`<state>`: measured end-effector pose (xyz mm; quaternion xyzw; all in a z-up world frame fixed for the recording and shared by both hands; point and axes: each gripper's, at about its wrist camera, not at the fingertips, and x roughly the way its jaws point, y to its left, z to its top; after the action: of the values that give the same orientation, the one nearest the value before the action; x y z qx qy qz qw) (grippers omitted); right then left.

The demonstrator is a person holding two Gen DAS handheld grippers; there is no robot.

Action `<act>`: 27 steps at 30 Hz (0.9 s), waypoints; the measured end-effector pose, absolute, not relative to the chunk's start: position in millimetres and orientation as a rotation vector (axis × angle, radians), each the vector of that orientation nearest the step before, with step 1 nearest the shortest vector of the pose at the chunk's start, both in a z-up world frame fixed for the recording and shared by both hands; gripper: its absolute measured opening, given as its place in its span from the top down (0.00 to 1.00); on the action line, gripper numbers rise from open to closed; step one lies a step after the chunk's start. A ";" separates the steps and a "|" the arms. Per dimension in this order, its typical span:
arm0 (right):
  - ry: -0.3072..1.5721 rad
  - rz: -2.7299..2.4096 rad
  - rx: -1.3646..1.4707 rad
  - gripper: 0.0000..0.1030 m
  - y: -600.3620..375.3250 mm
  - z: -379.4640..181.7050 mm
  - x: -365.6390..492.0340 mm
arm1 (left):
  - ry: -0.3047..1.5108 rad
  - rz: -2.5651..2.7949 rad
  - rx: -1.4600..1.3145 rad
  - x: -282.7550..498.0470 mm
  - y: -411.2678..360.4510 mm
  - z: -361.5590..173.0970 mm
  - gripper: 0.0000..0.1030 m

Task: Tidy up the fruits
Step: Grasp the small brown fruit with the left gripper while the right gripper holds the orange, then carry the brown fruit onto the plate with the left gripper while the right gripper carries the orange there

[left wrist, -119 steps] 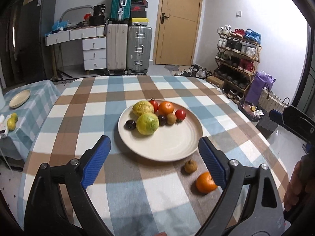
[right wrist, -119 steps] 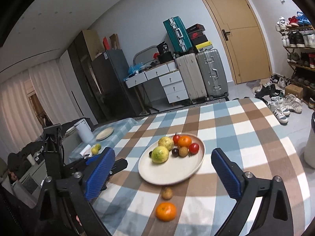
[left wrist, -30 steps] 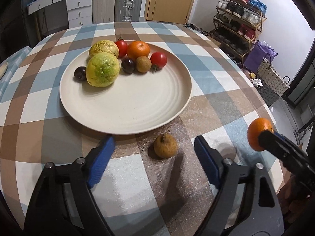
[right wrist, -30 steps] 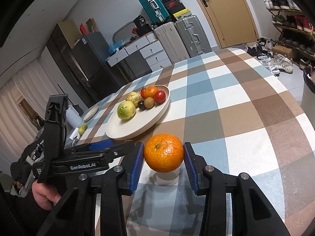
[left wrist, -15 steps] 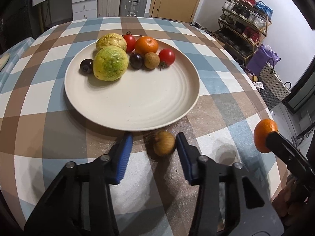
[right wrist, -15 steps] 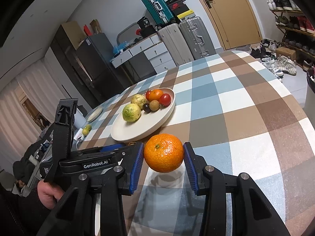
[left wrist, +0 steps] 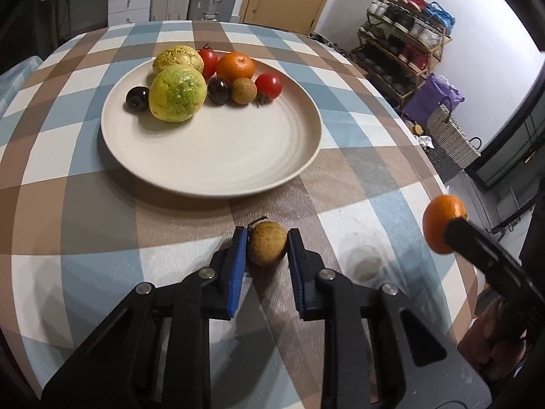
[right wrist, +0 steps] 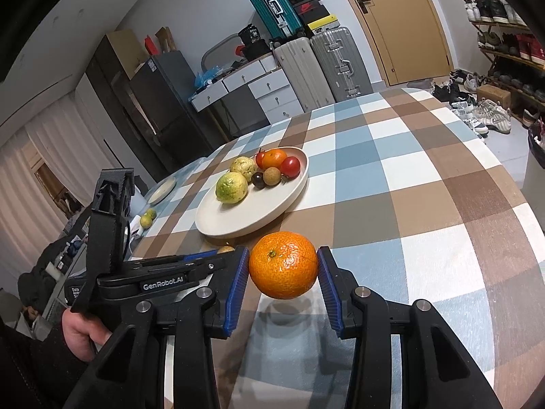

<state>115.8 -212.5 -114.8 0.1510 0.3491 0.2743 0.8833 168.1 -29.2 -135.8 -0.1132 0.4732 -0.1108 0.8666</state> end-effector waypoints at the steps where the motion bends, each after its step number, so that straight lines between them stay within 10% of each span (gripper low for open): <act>1: 0.719 0.575 0.306 0.60 -210.3 -111.3 113.7 | 0.988 -0.239 -0.240 164.6 -28.0 -134.5 0.80; 27: 0.722 0.667 0.208 0.60 -137.9 -82.3 181.8 | 0.904 -0.217 -0.240 197.9 63.1 -88.9 0.80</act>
<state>181.8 -137.9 -82.3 0.0997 0.3462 0.3196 0.8764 197.9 63.1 -88.9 -0.1155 0.4347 -0.1046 0.8870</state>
